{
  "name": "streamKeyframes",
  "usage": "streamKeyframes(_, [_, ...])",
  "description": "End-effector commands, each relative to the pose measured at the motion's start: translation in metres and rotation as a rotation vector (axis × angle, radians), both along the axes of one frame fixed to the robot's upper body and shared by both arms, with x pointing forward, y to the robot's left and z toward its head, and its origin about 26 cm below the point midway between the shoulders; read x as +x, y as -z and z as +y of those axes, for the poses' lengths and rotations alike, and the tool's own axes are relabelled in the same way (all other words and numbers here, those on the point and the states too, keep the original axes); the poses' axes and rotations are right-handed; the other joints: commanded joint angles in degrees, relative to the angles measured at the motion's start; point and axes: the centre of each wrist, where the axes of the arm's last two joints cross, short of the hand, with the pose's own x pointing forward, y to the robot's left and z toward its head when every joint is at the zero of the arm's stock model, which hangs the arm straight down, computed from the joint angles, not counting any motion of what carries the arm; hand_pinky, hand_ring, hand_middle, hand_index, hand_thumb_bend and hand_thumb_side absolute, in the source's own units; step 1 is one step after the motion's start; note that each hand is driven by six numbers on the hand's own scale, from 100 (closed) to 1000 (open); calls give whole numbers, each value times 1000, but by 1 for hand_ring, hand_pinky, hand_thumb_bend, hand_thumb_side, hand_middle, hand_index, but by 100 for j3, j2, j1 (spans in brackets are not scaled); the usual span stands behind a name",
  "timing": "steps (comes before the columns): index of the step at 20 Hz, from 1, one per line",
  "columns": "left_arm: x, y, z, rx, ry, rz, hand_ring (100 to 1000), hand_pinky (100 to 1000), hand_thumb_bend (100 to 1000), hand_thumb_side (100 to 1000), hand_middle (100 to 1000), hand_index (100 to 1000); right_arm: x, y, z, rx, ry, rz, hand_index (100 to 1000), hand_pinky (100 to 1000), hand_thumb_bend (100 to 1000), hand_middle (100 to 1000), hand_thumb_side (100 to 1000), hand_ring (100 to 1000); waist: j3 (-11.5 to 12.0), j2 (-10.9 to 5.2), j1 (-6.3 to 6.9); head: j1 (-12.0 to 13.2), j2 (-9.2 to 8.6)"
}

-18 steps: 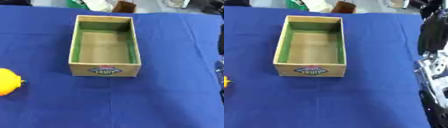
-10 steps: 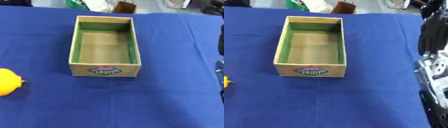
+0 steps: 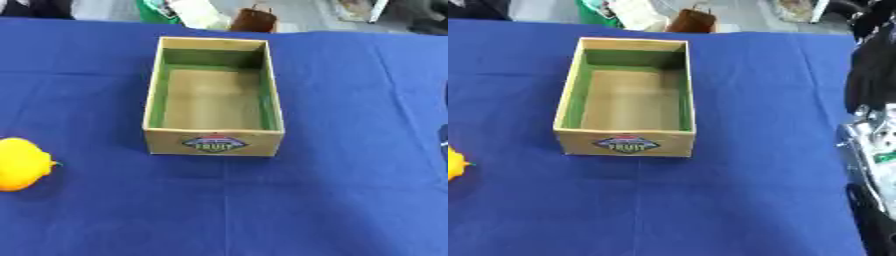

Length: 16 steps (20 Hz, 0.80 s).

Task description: Pick up objects on the table and place them in the box.

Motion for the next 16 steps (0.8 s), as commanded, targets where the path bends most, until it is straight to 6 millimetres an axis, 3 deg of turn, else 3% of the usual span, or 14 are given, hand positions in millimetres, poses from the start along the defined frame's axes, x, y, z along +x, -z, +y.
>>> streamKeyframes(1, [-5,-18,10,116,-56,-10,592,582,103,831,578,783,-3,-9,-4,-19,7,-25,790,752,100,684,1000,734,19,-120,42,24,-46])
streamKeyframes(8, [2,-40,24,376,-139,47,591,572,100,813,583,787,-2,-10,-4,-22,4,-28,790,751,100,684,1000,733,36,-140,78,357,-124])
streamKeyframes(16, [13,-51,43,622,-285,205,589,553,148,790,593,807,-2,-12,-4,-29,3,-34,790,751,100,684,1000,732,63,-123,82,401,-262])
